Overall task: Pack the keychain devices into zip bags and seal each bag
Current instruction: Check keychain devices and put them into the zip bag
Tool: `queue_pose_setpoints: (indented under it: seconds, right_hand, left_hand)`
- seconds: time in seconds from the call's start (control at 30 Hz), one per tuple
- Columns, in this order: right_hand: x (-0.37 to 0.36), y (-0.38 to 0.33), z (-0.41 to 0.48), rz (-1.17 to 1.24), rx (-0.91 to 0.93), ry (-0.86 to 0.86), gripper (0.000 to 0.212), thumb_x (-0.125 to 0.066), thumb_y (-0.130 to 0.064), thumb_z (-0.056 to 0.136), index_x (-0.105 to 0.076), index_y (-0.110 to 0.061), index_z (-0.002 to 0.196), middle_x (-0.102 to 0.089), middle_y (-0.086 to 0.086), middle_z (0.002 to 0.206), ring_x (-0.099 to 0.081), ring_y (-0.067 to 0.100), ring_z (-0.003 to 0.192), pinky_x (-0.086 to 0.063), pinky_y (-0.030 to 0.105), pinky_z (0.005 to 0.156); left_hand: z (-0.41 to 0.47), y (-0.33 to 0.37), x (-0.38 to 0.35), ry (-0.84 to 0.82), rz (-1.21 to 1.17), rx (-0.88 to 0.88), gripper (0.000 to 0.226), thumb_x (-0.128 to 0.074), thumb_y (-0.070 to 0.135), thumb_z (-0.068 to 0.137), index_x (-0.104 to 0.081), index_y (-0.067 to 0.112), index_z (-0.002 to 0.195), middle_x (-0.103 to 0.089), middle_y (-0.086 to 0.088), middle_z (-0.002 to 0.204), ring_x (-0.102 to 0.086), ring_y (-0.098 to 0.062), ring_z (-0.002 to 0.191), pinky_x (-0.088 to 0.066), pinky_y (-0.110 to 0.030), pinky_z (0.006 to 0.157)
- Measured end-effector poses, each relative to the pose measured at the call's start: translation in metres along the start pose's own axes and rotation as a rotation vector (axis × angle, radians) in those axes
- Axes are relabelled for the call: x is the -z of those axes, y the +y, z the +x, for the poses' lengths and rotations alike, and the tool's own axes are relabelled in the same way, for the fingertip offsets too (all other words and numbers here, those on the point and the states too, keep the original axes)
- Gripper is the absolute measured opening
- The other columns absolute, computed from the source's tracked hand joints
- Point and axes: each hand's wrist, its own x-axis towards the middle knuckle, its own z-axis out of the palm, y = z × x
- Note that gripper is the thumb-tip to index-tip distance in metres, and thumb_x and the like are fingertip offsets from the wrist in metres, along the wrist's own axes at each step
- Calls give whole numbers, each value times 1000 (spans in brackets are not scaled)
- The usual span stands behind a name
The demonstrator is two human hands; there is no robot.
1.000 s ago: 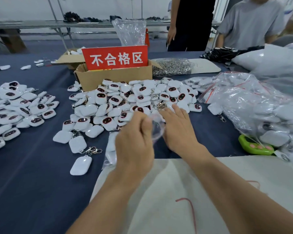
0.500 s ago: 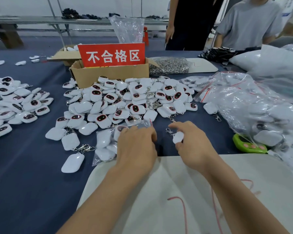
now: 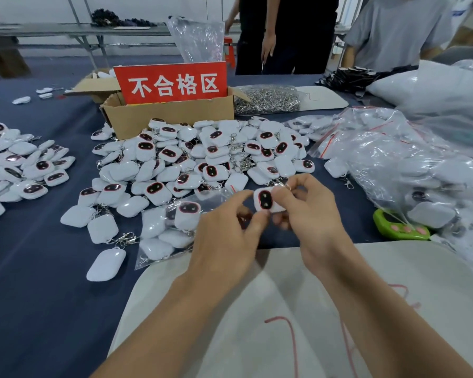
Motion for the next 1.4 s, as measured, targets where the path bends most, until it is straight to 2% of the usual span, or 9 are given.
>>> queue_pose_setpoints:
  seconds: [0.1, 0.23, 0.47, 0.63, 0.8, 0.97, 1.17, 1.33, 1.4]
  right_hand:
    - [1, -2, -2, 97, -85, -167, 15, -64, 1, 96, -58, -13, 99, -70, 12, 81, -68, 20, 68, -59, 31, 63]
    - [1, -3, -9, 14, -86, -334, 25, -62, 9, 92, -73, -8, 106, -75, 14, 84, -72, 22, 74, -64, 36, 74]
    - [0, -2, -8, 86, -151, -330, 22, -61, 3, 96, -76, -4, 110, -79, 19, 101, -76, 28, 89, -62, 30, 76]
    - [2, -1, -4, -13, -79, -238, 21, -69, 4, 89, -83, -11, 94, -77, 9, 80, -58, 19, 70, -51, 26, 64]
    - [5, -1, -2, -87, 9, -240, 29, -70, 3, 86, -85, -22, 86, -74, 3, 70, -55, 13, 62, -48, 21, 59]
    - [3, -3, -4, -131, 64, -298, 28, -67, -2, 87, -84, -24, 91, -76, 1, 73, -60, 5, 61, -48, 17, 58]
    - [2, -1, -6, -147, 109, -349, 27, -66, -8, 78, -82, -24, 94, -80, 1, 80, -71, 5, 67, -50, 13, 62]
    - [1, 2, -5, -159, 129, -347, 31, -67, -9, 74, -79, -25, 97, -80, 6, 88, -78, 29, 89, -62, 41, 90]
    - [1, 2, -5, -151, 122, -334, 31, -68, -7, 72, -79, -23, 97, -80, 6, 87, -78, 27, 86, -62, 42, 89]
  left_hand:
    - [4, 0, 3, 65, -196, 58, 16, -64, 27, 94, -70, 41, 100, -73, 21, 78, -67, -1, 76, -45, -15, 66]
    - [6, -1, 5, 103, -353, 123, 23, -57, 22, 91, -74, 36, 97, -76, 19, 89, -72, -7, 87, -57, -35, 83]
    - [6, 0, 6, 128, -384, 109, 30, -59, 23, 90, -70, 51, 92, -75, 23, 85, -71, -3, 82, -56, -23, 75]
    - [7, 7, 7, 74, -424, 78, 31, -65, 29, 84, -73, 59, 88, -77, 21, 85, -73, -2, 82, -55, -26, 77]
    - [7, 4, 9, 55, -420, 40, 23, -68, 24, 85, -79, 43, 93, -77, 13, 81, -74, -10, 78, -59, -32, 76]
    - [6, 6, 11, 113, -430, 54, 25, -74, 21, 87, -77, 46, 89, -76, 16, 77, -72, -4, 73, -54, -16, 68]
    - [5, 12, 15, 186, -367, 22, 50, -78, 15, 83, -69, 63, 71, -71, 26, 67, -68, 6, 63, -46, -5, 58]
    - [3, 11, 14, 212, -345, 21, 42, -80, 17, 83, -71, 55, 68, -71, 26, 68, -69, 5, 66, -48, -6, 61]
    - [3, 11, 13, 212, -356, 34, 36, -80, 16, 84, -72, 49, 70, -72, 24, 69, -70, 4, 68, -48, -6, 63]
